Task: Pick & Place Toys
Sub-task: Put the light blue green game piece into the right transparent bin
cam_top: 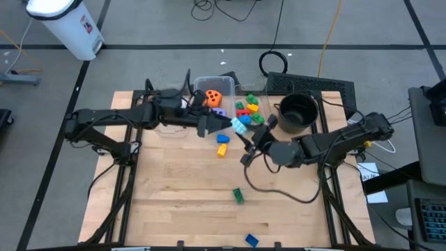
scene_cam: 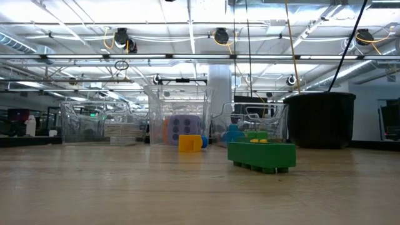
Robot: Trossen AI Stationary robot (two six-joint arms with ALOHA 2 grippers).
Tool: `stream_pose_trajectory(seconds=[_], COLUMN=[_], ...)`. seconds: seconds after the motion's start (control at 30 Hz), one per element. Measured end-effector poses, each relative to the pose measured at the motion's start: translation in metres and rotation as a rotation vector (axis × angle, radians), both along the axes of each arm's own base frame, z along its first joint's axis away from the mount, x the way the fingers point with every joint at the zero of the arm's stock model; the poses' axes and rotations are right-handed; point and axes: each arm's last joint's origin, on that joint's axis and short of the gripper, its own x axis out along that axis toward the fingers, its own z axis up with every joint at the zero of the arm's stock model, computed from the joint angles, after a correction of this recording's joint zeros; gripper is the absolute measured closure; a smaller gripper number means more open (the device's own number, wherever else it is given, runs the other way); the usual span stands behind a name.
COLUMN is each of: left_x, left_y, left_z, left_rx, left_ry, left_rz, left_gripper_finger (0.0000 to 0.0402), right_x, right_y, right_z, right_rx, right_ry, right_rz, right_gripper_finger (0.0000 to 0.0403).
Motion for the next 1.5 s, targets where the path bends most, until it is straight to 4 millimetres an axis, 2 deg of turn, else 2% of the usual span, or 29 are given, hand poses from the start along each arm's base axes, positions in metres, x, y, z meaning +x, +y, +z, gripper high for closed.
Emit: stream_pose_trajectory(seconds=[0.17, 0.33, 0.53, 0.67, 0.73, 0.9, 1.0, 1.23, 1.4, 1.5], left_x=[-0.008, -0.011, -0.011, -0.011, -0.011, -0.011, -0.010, -0.002, 0.002, 0.004], left_y=[0.003, 0.004, 0.004, 0.004, 0.004, 0.004, 0.005, 0.009, 0.010, 0.010], left_z=[0.015, 0.026, 0.027, 0.026, 0.026, 0.026, 0.025, 0.018, 0.013, 0.012], left_rx=[0.105, 0.188, 0.252, 0.275, 0.274, 0.274, 0.273, 0.260, 0.257, 0.259], left_ry=[-0.105, -0.211, -0.227, -0.224, -0.220, -0.221, -0.216, -0.177, -0.156, -0.156], left_rz=[0.029, 0.060, 0.083, 0.085, 0.084, 0.086, 0.108, 0.204, 0.233, 0.236], left_gripper_finger=[0.0173, 0.0182, 0.0197, 0.0206, 0.0210, 0.0215, 0.0212, 0.0197, 0.0193, 0.0199], right_x=[-0.006, -0.016, -0.015, -0.016, -0.024, -0.040, -0.046, -0.033, -0.028, -0.022], right_y=[-0.031, -0.089, -0.159, -0.200, -0.215, -0.235, -0.242, -0.256, -0.260, -0.264], right_z=[0.004, -0.003, -0.030, -0.063, -0.082, -0.116, -0.128, -0.156, -0.180, -0.184], right_rx=[0.056, 0.204, 0.296, 0.346, 0.388, 0.429, 0.461, 0.506, 0.545, 0.536], right_ry=[0.022, 0.129, 0.305, 0.317, 0.328, 0.273, 0.257, 0.273, 0.351, 0.372], right_rz=[-0.019, -0.045, -0.044, -0.051, -0.053, -0.049, -0.029, 0.017, 0.014, 0.024], right_gripper_finger=[0.0265, 0.0264, 0.0265, 0.0264, 0.0264, 0.0265, 0.0265, 0.0265, 0.0265, 0.0265])
